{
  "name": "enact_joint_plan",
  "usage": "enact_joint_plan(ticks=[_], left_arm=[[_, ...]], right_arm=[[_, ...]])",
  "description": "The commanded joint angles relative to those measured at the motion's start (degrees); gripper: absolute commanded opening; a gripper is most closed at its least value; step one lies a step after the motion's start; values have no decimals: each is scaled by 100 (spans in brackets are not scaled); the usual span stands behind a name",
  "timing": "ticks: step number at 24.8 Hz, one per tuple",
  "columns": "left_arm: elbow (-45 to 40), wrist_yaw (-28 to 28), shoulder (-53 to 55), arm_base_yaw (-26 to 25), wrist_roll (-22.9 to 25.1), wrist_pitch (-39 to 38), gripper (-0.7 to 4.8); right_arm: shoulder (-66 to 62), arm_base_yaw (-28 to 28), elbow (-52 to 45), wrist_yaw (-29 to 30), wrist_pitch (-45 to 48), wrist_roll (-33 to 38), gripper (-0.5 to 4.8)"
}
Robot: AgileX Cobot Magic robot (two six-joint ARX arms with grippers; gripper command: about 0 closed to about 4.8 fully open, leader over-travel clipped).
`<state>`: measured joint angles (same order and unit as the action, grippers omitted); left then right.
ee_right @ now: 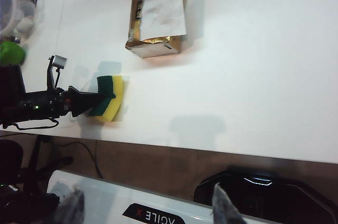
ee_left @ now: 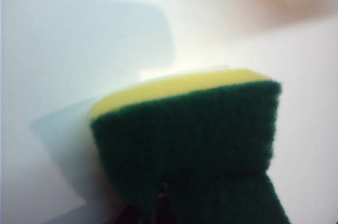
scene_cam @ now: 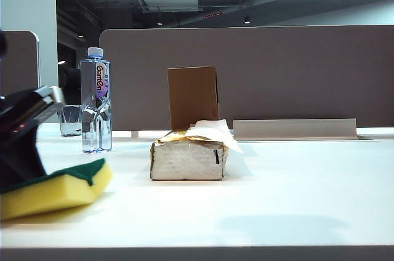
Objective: Move the sponge from right to left to wipe the table, avoiding obstacles on the table, and finally reaching the bottle of mineral water.
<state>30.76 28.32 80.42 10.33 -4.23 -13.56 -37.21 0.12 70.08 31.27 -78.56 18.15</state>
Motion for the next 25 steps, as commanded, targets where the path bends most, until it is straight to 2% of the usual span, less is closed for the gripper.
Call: enact_joint_plan(ticks=[1,7,10,14,15,18,25], left_arm=[[-120,-627,90,-308,232,-577,-5],[-120,-529,17,-859,516,-767,-5],[-120,-494,-48,-1438,726,-984,-5],[-120,-468,-118,-1928,728,-1128,-5],[-120,-348,-164,-2175,723,-1139,-5],[-120,-105,-232,-2485,721,-1106,-5],[-120,-109,-232,-2507,723,-1099,-5]], right_arm=[[7,4,22,90,35,-11,309],[7,4,22,225,37,7,306],[7,4,22,234,37,11,305],[7,4,22,234,37,11,305],[7,4,22,234,37,11,305],[7,4,22,234,37,11,305],[7,4,22,234,39,11,305]])
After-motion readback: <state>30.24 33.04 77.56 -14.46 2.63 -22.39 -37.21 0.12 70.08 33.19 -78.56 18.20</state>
